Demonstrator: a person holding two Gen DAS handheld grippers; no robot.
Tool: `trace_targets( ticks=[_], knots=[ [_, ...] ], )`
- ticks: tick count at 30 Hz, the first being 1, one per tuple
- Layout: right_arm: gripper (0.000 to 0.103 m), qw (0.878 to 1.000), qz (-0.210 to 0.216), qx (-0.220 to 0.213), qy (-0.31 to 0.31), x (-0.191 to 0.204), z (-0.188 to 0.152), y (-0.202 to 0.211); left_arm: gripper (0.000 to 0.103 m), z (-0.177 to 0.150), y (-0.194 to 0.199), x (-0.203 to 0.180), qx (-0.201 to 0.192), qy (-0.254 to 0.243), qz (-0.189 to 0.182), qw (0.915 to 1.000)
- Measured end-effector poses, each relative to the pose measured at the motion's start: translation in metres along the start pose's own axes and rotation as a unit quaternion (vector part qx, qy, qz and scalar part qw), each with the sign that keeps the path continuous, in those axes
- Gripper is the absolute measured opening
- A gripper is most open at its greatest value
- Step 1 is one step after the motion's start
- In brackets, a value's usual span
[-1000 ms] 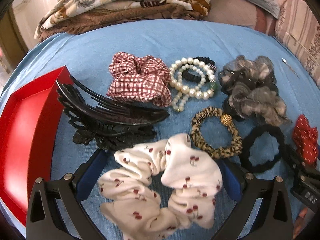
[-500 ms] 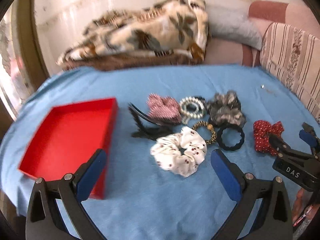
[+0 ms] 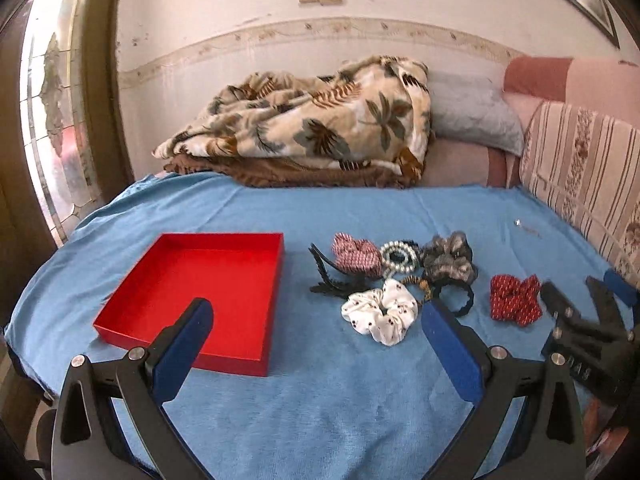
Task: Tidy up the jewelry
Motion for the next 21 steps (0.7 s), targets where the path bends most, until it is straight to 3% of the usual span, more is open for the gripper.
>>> trace_targets(
  ticks=[12,21],
  knots=[
    [0.102,0.999,0.004,-0.038,0.004,0.005,0.000,0.032,0.103,-0.004,0.026,0.004,-0.044,-0.008,0.047,0.9979],
    [0.102,0.999,0.003,-0.042,-0.002,0.006,-0.002,0.041,0.103,-0.001,0.043,0.004,-0.073,-0.013,0.052,0.9959]
  ],
)
Point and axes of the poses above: each gripper's, at about its wrist camera, not at the fingertips, and y roughly against the way its jaws point, x to its left, z to its top, the point moved 5 cm from there along -y, roughly the way its jaws point, and after that the axes turned 8 degrees about -y, right-handed, at the moved point
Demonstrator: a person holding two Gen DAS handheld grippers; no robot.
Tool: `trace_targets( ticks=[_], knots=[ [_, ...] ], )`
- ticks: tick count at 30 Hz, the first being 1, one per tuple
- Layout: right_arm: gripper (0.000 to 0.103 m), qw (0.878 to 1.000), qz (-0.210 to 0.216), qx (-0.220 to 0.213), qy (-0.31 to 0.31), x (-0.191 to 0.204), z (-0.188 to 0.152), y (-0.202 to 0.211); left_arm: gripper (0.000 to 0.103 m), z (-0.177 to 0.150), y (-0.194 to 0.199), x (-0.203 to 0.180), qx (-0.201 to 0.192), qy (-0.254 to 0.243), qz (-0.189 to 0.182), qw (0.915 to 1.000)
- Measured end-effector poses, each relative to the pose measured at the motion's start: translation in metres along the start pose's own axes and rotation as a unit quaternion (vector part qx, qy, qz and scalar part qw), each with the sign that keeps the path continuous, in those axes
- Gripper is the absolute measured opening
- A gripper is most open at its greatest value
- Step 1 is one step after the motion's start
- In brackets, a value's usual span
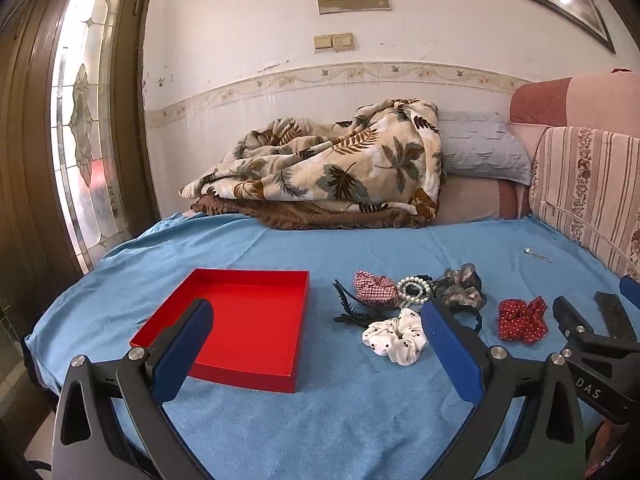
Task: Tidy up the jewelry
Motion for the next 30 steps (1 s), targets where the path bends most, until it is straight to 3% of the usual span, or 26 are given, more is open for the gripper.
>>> trace_targets(
  ticks=[9,21,30],
  knots=[
    [0.103,1.000,-0.002,0.003,-0.003,-0.002,-0.003,0.002,0.103,-0.002,0.009,-0.001,-0.025,-0.006,0.012,0.9996],
    [0.103,1.000,0.000,0.005,0.004,0.002,-0.003,0.001,0.103,-0.006,0.007,-0.002,-0.014,-0.017,0.009,0.9997],
    [0.103,1.000,0.011,0.008,0.012,0.014,-0.004,-0.002,0.103,-0.011,0.003,0.005,-0.001,-0.014,0.027,0.9995]
  ],
)
Point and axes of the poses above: each gripper's, at about its wrist camera, not at the fingertips, and y roughly against the way its jaws point, x to its left, z to its top, the point moved 5 cm from there along -y, roughly the way its jaws point, and after that the axes turned 8 degrees about -y, right-handed, at the moved point
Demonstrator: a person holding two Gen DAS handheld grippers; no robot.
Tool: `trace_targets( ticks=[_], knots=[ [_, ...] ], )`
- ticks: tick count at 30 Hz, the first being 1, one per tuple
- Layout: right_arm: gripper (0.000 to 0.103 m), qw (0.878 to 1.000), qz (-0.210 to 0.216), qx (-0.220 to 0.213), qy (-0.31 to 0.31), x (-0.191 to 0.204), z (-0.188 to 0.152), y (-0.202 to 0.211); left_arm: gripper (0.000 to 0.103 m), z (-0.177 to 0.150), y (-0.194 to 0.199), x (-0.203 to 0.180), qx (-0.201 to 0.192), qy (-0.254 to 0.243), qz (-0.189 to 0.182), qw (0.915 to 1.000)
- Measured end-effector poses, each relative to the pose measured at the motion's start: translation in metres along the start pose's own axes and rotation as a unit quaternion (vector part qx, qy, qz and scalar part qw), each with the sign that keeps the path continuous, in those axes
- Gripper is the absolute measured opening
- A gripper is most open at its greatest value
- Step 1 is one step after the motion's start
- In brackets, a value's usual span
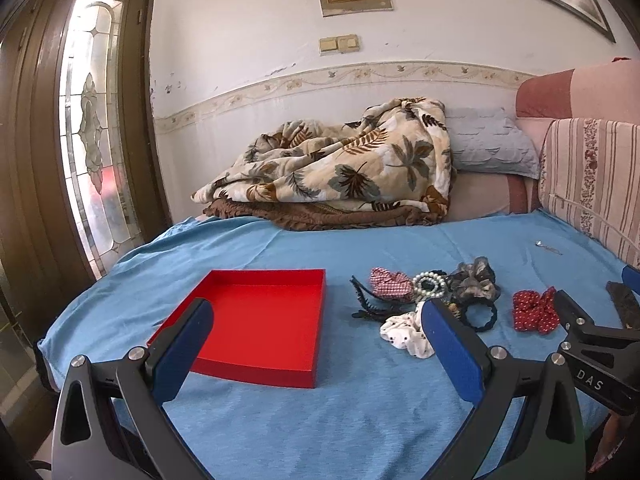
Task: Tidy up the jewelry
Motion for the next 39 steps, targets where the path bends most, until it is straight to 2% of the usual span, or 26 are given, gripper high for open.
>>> trace_targets(
  ticks=[6,13,18,27,31,34,39],
  knots=[
    [0.103,1.000,0.007,0.003,0.016,0.013,-0.003,-0.004,0.103,-0.003,-0.011,0.003,0.008,-0.006,0.011,0.9999],
    [0.103,1.000,0.001,-0.010,0.014,0.011,-0.002,0.000,0.103,-0.004,-0.016,0.007,0.015,-0.004,-0.004,0.9999],
    [0.103,1.000,0.021,0.003,-0.019,0.007,0.014,-0.006,0.103,-0.004,-0.026,0.006,0.034,-0.006,-0.024,0.9991],
    [0.103,0.998,0.050,0.045,0.016,0.013,0.026,-0.055,0.103,-0.012,-0.066,-0.006,0.078,-0.025,-0.036,0.9960],
    [0.103,0.997,0.055,0.052,0.001,0.000,0.041,-0.078,0.103,-0.010,-0.085,-0.007,0.089,-0.032,-0.038,0.9948],
    [0.103,0.997,0.041,0.057,-0.024,-0.021,0.047,-0.097,0.103,-0.003,-0.099,-0.007,0.091,-0.039,-0.040,0.9943],
    [0.102,0.993,0.022,0.094,-0.061,-0.055,0.036,-0.125,0.103,0.008,-0.120,-0.015,0.096,-0.053,-0.063,0.9920]
  ],
)
Point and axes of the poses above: each gripper's, at about its wrist camera, not at the fingertips, and y roughly against the way its jaws point, x to its left, z to its top, the point moved 5 cm from there along -y, roughly the way its jaws point, and after that the axes turned 8 degrees about -y, right-handed, at the moved point
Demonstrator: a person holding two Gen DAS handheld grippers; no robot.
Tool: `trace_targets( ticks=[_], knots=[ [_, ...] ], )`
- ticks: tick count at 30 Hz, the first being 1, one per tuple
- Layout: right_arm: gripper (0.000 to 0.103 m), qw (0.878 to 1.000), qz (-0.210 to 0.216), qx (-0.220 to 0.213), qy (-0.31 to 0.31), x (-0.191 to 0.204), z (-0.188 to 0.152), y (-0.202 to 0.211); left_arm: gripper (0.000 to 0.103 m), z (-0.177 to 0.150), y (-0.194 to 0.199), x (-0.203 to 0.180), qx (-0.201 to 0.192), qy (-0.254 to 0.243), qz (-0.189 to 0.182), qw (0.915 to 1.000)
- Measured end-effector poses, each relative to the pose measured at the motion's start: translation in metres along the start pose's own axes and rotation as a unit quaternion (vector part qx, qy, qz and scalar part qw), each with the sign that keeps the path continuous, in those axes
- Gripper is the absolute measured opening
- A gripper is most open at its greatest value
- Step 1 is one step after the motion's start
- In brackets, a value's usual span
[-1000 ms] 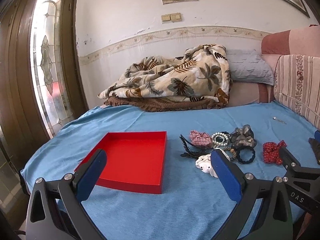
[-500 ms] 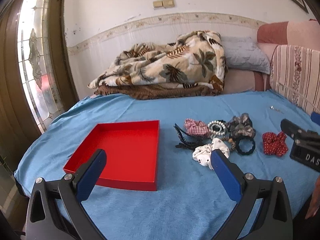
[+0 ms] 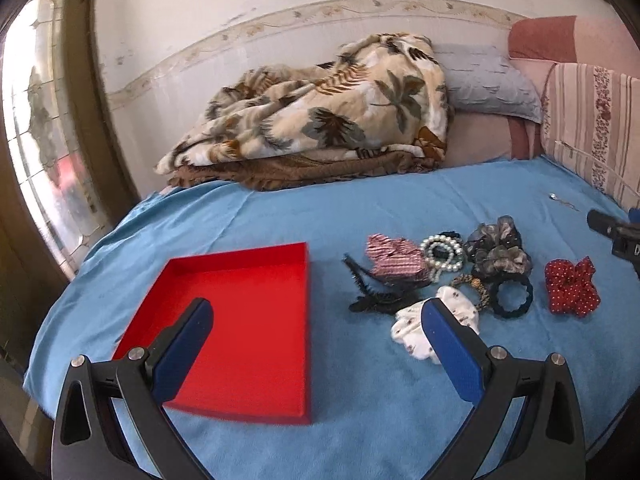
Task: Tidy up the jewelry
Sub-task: 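Grasp the white cherry scrunchie with the left tool while the right grasps the red polka-dot scrunchie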
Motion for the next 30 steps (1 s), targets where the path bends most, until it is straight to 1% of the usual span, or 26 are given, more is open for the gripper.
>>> trace_targets(
  ticks=[3,6,8,9,10,11,13,15,19,20,21,22,23,24,25,26,27,29,30],
  knots=[
    [0.098,0.999,0.008,0.029,-0.017,-0.011,-0.007,-0.013,0.103,0.008,-0.017,-0.012,0.020,-0.002,-0.039,0.9990],
    [0.095,0.998,0.014,0.055,-0.024,-0.016,-0.016,-0.023,0.103,0.011,-0.038,-0.030,0.046,0.012,-0.099,0.9939],
    [0.094,0.997,0.020,0.073,-0.028,-0.018,-0.023,-0.030,0.098,0.007,-0.050,-0.040,0.067,0.025,-0.124,0.9898],
    [0.094,0.996,0.021,0.077,-0.028,-0.018,-0.025,-0.031,0.092,0.005,-0.059,-0.046,0.080,0.028,-0.135,0.9872],
    [0.094,0.995,0.020,0.089,-0.028,-0.019,-0.030,-0.036,0.087,0.002,-0.068,-0.052,0.096,0.028,-0.142,0.9847],
    [0.093,0.994,0.020,0.099,-0.029,-0.019,-0.034,-0.040,0.084,0.000,-0.076,-0.057,0.108,0.028,-0.146,0.9830],
    [0.092,0.993,0.023,0.112,-0.033,-0.021,-0.039,-0.045,0.073,-0.006,-0.090,-0.064,0.129,0.029,-0.155,0.9791],
    [0.088,0.991,0.018,0.129,-0.034,-0.022,-0.044,-0.052,0.070,-0.011,-0.101,-0.069,0.146,0.030,-0.160,0.9759],
    [0.083,0.988,0.018,0.150,-0.039,-0.023,-0.050,-0.061,0.070,-0.019,-0.116,-0.074,0.165,0.038,-0.168,0.9712],
    [0.079,0.987,0.017,0.156,-0.039,-0.023,-0.051,-0.064,0.070,-0.020,-0.118,-0.075,0.167,0.039,-0.170,0.9703],
    [0.072,0.986,0.018,0.160,-0.037,-0.022,-0.052,-0.065,0.067,-0.021,-0.119,-0.075,0.168,0.040,-0.173,0.9696],
    [0.068,0.986,0.018,0.164,-0.034,-0.021,-0.054,-0.067,0.052,-0.022,-0.119,-0.077,0.170,0.041,-0.176,0.9687],
    [0.058,0.985,0.017,0.170,-0.029,-0.019,-0.056,-0.068,0.042,-0.022,-0.121,-0.079,0.176,0.039,-0.181,0.9669],
    [0.046,0.984,0.017,0.173,-0.026,-0.018,-0.058,-0.069,0.022,-0.024,-0.122,-0.081,0.184,0.037,-0.185,0.9646],
    [0.040,0.984,0.018,0.175,-0.023,-0.017,-0.059,-0.069,0.016,-0.025,-0.123,-0.083,0.191,0.036,-0.190,0.9624],
    [0.029,0.984,0.019,0.175,-0.021,-0.016,-0.059,-0.069,0.016,-0.025,-0.122,-0.083,0.191,0.038,-0.193,0.9617],
    [0.020,0.985,0.017,0.172,-0.019,-0.016,-0.059,-0.068,0.014,-0.025,-0.119,-0.082,0.189,0.040,-0.194,0.9617],
    [0.014,0.987,0.017,0.161,-0.016,-0.015,-0.057,-0.063,0.013,-0.024,-0.113,-0.081,0.187,0.043,-0.199,0.9611],
    [0.013,0.987,0.017,0.157,-0.015,-0.014,-0.055,-0.061,0.013,-0.023,-0.107,-0.079,0.183,0.047,-0.203,0.9608]
  ],
)
Point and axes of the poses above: each gripper's, at about its wrist camera, not at the fingertips, and y roughly against the way its jaws point, x to its left, z to its top, the point moved 5 cm from there along -y, roughly the way its jaws point, and after that the axes turned 8 degrees about -y, right-handed, at the moved point
